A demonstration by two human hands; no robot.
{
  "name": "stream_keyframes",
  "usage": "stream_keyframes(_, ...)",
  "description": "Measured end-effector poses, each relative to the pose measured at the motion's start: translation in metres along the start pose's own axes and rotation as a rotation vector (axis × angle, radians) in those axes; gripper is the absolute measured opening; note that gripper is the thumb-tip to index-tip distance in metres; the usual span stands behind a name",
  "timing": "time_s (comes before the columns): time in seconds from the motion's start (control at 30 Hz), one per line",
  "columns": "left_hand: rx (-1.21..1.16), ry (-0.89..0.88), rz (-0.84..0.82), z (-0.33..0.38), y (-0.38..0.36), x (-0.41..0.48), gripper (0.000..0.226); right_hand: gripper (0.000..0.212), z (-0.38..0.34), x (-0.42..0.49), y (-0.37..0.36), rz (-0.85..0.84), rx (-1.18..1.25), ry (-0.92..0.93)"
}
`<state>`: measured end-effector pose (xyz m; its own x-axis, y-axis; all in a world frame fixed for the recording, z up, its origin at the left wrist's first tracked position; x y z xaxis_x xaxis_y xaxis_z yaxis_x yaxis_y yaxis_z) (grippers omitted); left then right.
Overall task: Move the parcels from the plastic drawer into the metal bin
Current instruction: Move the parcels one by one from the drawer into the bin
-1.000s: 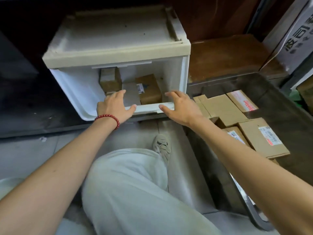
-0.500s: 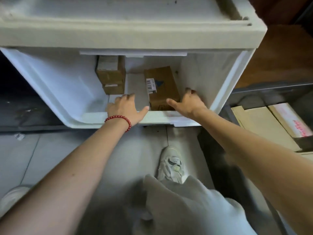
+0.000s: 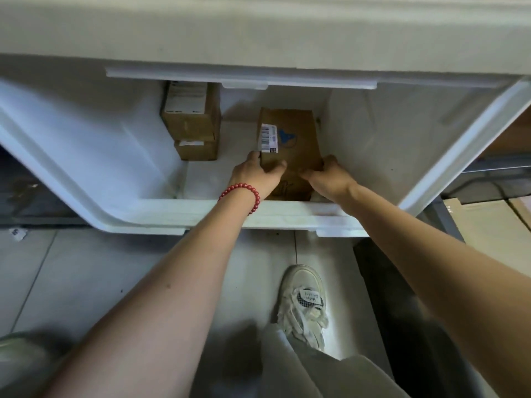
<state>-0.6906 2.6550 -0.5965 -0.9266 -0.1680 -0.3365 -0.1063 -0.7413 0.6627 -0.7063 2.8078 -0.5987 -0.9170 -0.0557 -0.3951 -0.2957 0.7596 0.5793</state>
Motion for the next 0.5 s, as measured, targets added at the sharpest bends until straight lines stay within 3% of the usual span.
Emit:
stream_keyframes(0.17, -0.204, 0.022, 0.064, 0.009, 0.019, -0.013, 0.059, 0.048, -0.017, -0.015, 0.009, 0.084, 0.25, 0.031)
stream_keyframes(0.33, -0.335, 0.007, 0.039, 0.016, 0.037, -0.049, 0.061, 0.04, -0.029, -0.048, 0.017, 0.082, 0.348, 0.063)
stream_keyframes(0.5, -0.373, -0.007, 0.049, 0.026, 0.063, -0.093, 0.069, 0.046, -0.044, -0.093, 0.023, 0.114, 0.41, 0.061)
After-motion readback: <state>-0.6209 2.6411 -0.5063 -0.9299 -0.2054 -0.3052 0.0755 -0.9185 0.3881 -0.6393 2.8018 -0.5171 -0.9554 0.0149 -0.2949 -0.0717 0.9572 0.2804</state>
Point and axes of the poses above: each hand's wrist, its own x-axis towards the middle knuckle, its own y-axis out of the back of the hand, z = x × y, the point moved 8 cm from there along x, towards the middle knuckle, and after that the axes turned 1 degree about -x, right-handed, at the moved point
